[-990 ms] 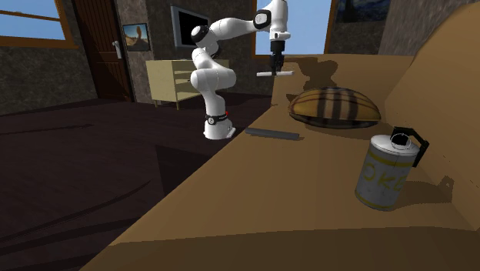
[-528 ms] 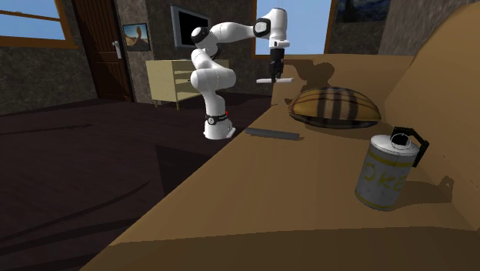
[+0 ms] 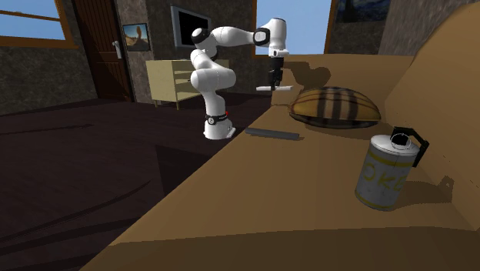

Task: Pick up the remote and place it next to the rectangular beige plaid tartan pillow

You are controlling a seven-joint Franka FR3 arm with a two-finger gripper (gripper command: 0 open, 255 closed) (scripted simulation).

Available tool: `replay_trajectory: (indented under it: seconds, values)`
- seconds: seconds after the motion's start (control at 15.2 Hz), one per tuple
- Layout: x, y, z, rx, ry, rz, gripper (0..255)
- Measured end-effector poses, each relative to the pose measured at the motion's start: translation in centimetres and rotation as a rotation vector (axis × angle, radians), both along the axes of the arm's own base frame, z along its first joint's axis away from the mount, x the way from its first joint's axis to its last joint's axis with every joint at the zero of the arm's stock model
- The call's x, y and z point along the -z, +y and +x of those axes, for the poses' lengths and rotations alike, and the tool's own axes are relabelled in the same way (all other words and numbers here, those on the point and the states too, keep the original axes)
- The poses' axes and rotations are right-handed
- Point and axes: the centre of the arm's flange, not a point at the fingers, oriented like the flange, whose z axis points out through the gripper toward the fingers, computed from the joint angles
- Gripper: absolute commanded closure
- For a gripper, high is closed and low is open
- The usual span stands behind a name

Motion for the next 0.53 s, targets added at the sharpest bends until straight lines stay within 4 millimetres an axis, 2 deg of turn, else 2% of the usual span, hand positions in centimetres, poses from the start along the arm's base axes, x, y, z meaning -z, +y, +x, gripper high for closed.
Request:
replay_trajectory:
  seconds: [0.53]
  values:
    - [4.1, 0.1, 0.0, 0.0, 0.0, 0.0, 255]
